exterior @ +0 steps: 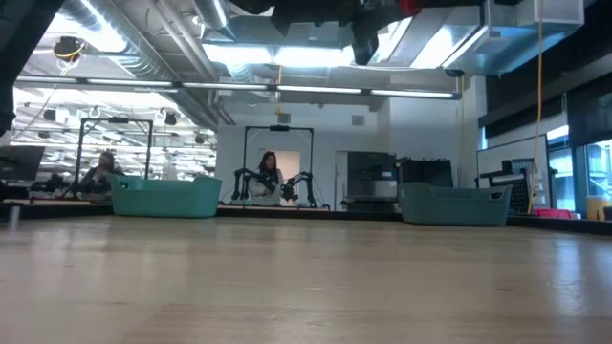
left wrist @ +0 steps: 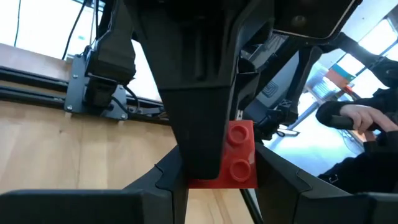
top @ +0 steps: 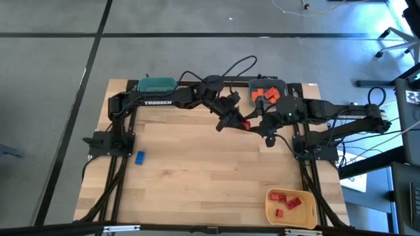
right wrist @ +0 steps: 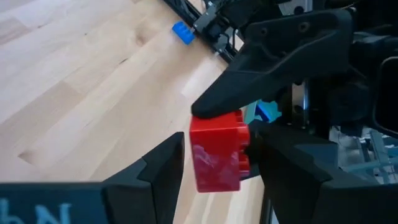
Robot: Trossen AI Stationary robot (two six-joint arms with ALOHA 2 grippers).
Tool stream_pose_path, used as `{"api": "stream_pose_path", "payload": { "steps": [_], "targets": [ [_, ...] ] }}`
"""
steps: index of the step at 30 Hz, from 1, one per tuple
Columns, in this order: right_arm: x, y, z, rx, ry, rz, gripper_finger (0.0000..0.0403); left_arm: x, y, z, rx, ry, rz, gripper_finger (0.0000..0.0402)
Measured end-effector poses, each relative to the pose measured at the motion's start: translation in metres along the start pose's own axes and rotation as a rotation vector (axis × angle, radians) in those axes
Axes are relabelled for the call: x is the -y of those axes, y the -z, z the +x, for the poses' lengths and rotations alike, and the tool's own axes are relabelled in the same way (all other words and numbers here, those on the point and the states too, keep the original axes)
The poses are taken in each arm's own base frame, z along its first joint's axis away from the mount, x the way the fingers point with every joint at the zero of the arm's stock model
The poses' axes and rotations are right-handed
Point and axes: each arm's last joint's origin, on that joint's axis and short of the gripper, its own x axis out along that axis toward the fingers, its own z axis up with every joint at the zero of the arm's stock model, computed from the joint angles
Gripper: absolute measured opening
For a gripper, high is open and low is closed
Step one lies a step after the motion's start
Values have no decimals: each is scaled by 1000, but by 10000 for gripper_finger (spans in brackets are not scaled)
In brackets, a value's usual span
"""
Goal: Sort & place blocks by color
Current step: Put the red game piece into the yellow bin
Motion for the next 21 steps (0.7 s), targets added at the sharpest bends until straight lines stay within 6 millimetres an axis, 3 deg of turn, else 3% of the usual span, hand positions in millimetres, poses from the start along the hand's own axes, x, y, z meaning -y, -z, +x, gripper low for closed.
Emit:
{"api": "stream_pose_path", "payload": {
  "steps": [12, 21],
  "targets": [
    [-2, -5, 0, 31, 1, -3, 196, 0, 0, 1, 1, -5, 6, 128],
    [-3, -6, -1, 34, -2, 23, 96, 1, 1, 1, -3, 2, -1, 128]
  ]
}}
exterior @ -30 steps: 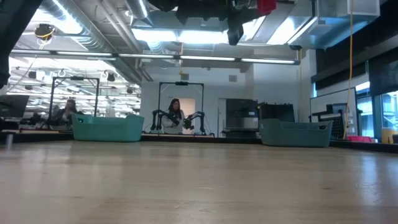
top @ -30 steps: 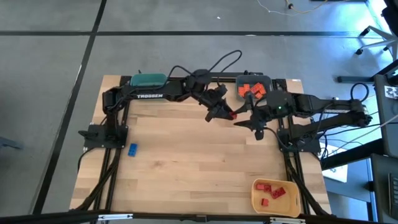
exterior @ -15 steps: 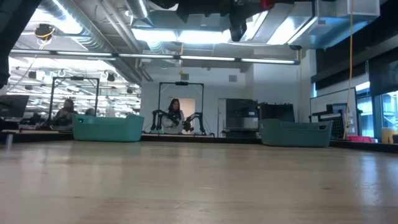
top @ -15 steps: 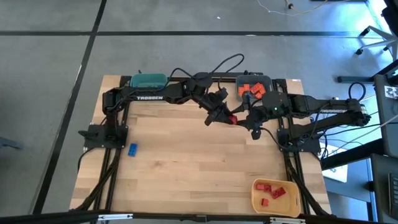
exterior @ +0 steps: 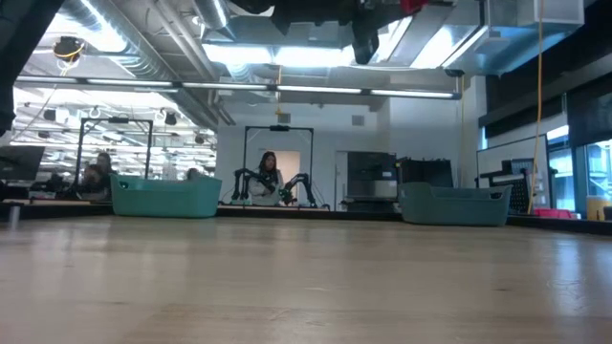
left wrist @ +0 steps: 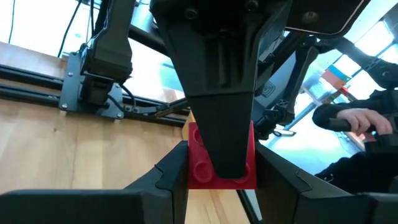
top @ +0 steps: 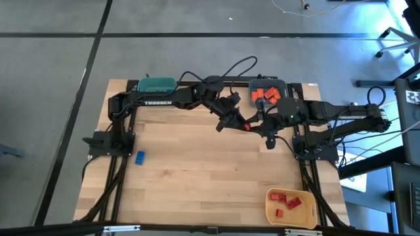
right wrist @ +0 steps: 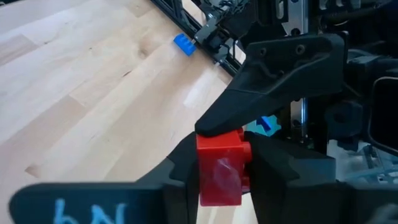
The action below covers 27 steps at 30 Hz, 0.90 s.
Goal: Sort & place blocks by color
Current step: Put the red game piece into the yellow bin
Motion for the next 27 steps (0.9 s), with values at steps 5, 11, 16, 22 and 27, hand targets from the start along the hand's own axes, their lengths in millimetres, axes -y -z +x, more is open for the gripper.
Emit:
{"api": "stream_pose_path", "payload": {
  "steps": [5, 11, 16, 22, 27],
  "targets": [
    [0, 0, 0, 0, 0, 1, 96, 0, 0, 0, 3, 2, 2, 128],
    [0, 0, 0, 0, 0, 25, 96, 0, -1, 0, 10, -4, 9, 173],
    [0, 1, 0, -6, -2, 29, 96, -4, -3, -4, 15, -10, 15, 193],
    [1, 2, -11, -23, 38, 21, 96, -14, -5, -14, -5, 1, -8, 196],
    [-1, 0, -33, 19, 56, 91, 96, -22, -8, -23, -10, 21, -2, 197]
  ]
}}
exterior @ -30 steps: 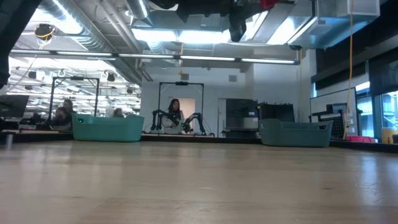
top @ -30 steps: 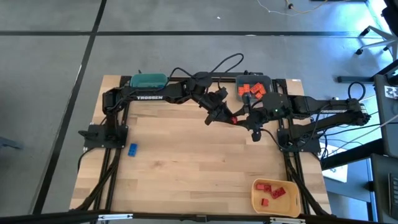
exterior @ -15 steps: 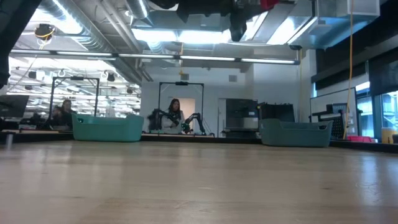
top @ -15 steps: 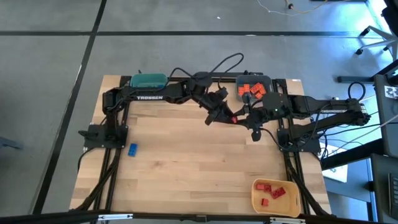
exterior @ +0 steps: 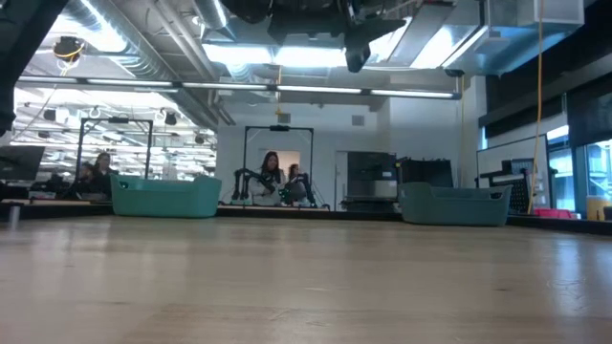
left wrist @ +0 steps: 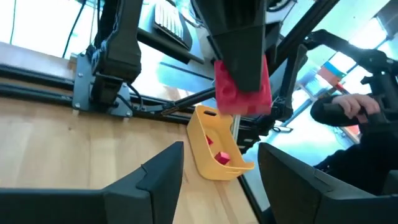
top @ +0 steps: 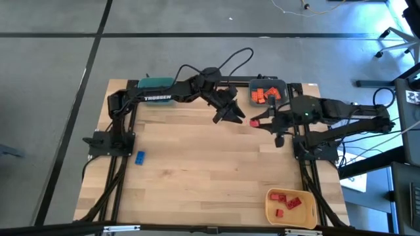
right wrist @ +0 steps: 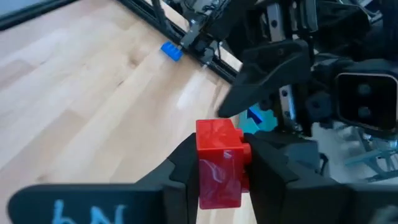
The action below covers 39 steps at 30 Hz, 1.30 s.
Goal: Sort & place blocks by color
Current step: Put the red game piece into the yellow bin
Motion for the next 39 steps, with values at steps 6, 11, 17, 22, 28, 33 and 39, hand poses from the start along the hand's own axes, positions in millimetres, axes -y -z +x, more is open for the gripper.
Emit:
{"api": "stream_pose_path", "payload": {
  "steps": [6, 11, 17, 22, 28, 33, 39],
  "targets": [
    [-18, -2, -27, -65, -113, 33, 96, -9, -4, -10, 15, -24, 34, 198],
    [-29, -8, -56, -169, -292, 151, 96, -15, -6, -17, 27, -46, 31, 198],
    [-46, -6, -78, -328, -563, 404, 96, -16, -7, -18, 36, -69, 31, 198],
    [-69, -2, -78, -491, -785, 581, 96, -16, -7, -18, 38, -76, 52, 198],
    [-100, 4, -68, -722, -962, 721, 96, -14, -6, -15, 28, -60, 128, 199],
    [-122, 8, -52, -817, -979, 820, 96, -8, -3, -11, -12, 43, 250, 199],
    [-144, 22, -30, -862, -917, 950, 96, -3, 1, -8, -43, 147, 346, 199]
  ]
}}
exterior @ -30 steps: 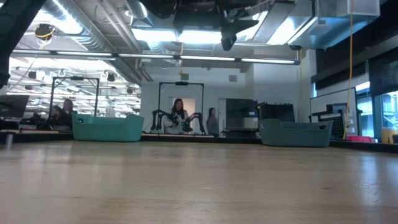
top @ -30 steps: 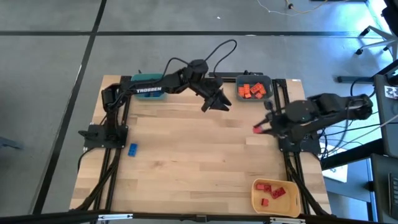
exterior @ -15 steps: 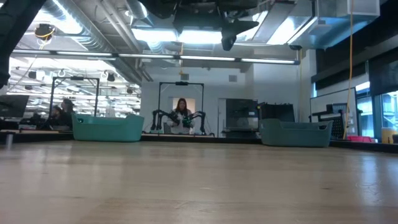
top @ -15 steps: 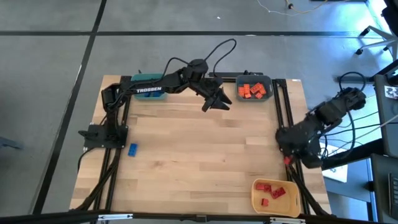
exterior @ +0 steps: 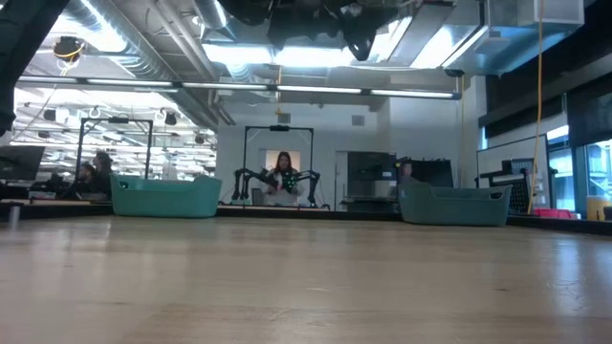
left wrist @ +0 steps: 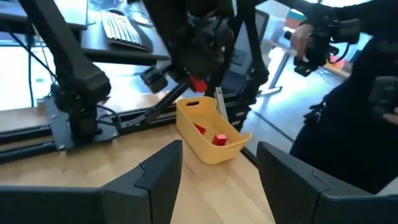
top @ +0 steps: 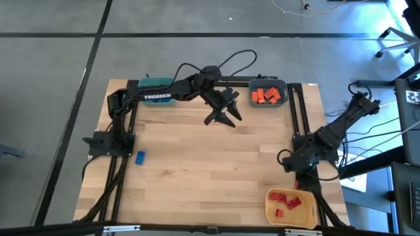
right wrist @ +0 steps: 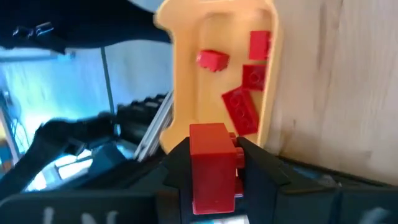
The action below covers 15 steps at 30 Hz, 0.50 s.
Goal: Sort & place blocks by color
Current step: Put the red game piece into the yellow bin
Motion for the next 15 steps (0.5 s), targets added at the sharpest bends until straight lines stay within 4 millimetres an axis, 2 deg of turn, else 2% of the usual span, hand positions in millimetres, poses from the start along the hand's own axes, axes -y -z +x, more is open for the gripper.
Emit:
{"api": "stream_pose_path", "payload": {
  "steps": [7, 15],
  "targets": [
    [20, -4, 39, 51, -30, 53, 96, -2, 10, -1, -68, -64, 46, 199],
    [35, -10, 81, 86, -98, -4, 96, -5, 19, -3, -151, -152, 54, 199]
  ]
}}
